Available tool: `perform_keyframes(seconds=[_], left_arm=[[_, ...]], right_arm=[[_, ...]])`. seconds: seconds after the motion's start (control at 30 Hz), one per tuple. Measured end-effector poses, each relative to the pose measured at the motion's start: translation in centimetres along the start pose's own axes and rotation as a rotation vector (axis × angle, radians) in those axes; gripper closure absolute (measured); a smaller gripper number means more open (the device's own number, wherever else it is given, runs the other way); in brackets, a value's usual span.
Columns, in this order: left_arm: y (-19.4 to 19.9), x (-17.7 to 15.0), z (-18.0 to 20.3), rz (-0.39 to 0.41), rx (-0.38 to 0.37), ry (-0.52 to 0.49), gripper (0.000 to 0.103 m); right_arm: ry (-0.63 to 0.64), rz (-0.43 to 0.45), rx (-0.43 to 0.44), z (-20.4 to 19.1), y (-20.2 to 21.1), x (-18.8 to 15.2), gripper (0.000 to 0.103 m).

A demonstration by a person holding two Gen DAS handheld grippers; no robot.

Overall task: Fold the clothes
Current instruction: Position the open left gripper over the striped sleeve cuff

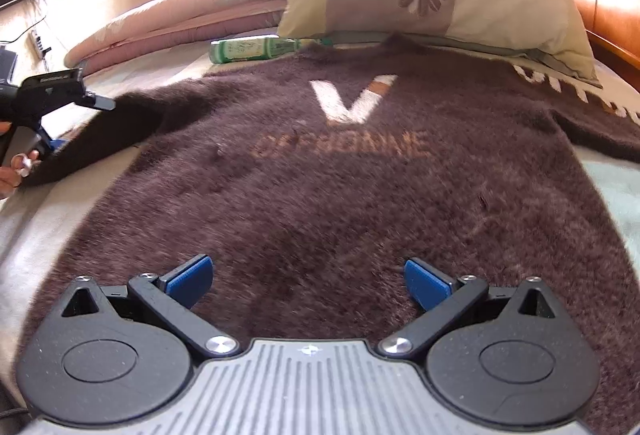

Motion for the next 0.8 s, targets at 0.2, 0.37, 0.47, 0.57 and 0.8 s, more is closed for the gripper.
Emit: perform_keyframes(seconds=[0.2, 0.37, 0.47, 0.57, 0.8], left_arm=[[-1.4, 3.5, 1.2, -0.027, -0.105, 0.113, 0.001], [-6.4, 3.8, 1.2, -0.14, -0.08, 0.19, 0.001], [-7.8, 5.3, 0.7, -0.103, -0.025, 0.186, 0.001], [-9.3, 7.0, 0.4, -0.083, 0.048, 0.156, 0.001], [-10.6, 9.1, 1.0, -0.084, 0.17, 0.045, 0.001]], right_arm=[[0.223, 0.035, 0.138, -5.8, 1.9, 3.5, 0.0], [0.207, -0.04, 0.218, -6.0, -0.4, 2.4, 0.0], [0.196, -0.082, 0.172, -4.3, -0.6, 1.5, 0.0], [0.143, -0.04, 0.178, -3.4, 0.2, 2.9, 0.0], [0.092, -0.036, 0.203, -2.8, 0.9, 3.6, 0.0]])
Point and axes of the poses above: each gripper's, at about its wrist camera, not at the fingertips, and y roughly against the way its jaws point, z to its right, x to its top, the point moved 9 cm from there along -y, roughly the way its jaws point, and after that the axes turned 8 degrees about -y, right-handed, at the moved point
